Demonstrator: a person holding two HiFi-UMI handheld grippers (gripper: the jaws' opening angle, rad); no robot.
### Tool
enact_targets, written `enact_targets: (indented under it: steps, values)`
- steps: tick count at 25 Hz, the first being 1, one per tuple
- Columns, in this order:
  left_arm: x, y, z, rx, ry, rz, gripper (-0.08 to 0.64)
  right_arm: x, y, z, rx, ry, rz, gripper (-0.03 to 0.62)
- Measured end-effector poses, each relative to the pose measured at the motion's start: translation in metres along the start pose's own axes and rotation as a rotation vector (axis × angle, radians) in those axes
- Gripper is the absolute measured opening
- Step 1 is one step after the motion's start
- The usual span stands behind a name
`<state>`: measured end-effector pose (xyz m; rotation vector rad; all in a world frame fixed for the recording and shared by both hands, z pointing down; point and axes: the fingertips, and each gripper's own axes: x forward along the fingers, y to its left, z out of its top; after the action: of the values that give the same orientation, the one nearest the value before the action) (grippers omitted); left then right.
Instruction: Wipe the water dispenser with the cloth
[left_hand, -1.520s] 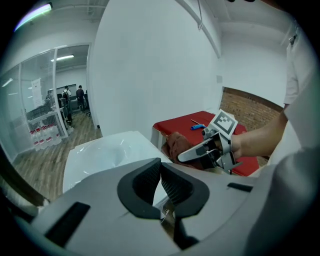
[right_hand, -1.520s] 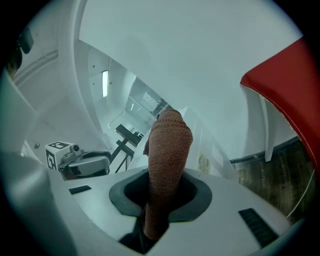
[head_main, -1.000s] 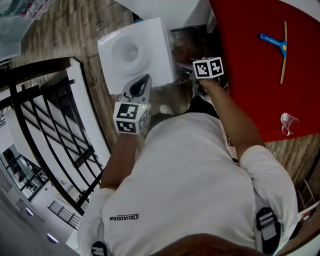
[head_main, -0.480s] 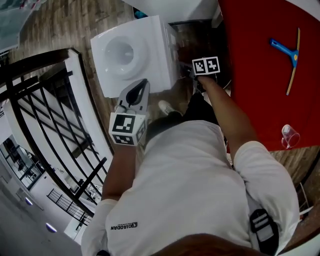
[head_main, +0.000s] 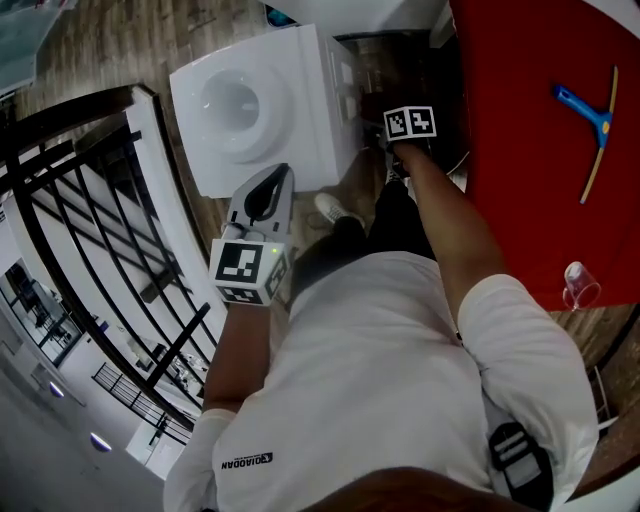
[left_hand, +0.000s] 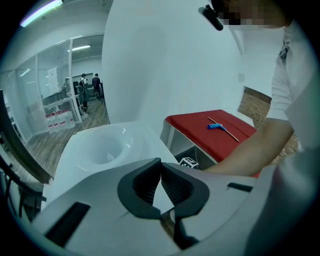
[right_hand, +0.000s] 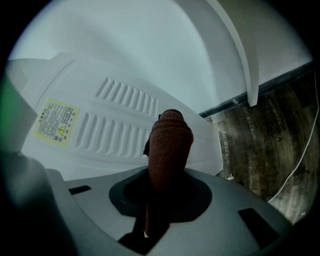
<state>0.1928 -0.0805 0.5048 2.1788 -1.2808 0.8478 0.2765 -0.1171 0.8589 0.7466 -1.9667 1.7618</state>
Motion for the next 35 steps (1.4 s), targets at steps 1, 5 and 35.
enact_targets:
  steps: [1, 5, 35]
  values:
    - [0.000, 0.000, 0.000, -0.001, 0.000, 0.002, 0.000, 0.002, -0.003, 0.000, 0.014, 0.001, -0.005, 0.071]
    - [0.000, 0.000, -0.002, -0.003, 0.005, 0.005, 0.000, 0.009, -0.014, -0.001, 0.063, 0.002, -0.029, 0.072]
    - [0.005, -0.006, 0.038, 0.014, -0.052, -0.044, 0.000, -0.188, 0.231, 0.133, -0.251, -0.348, 0.420, 0.071]
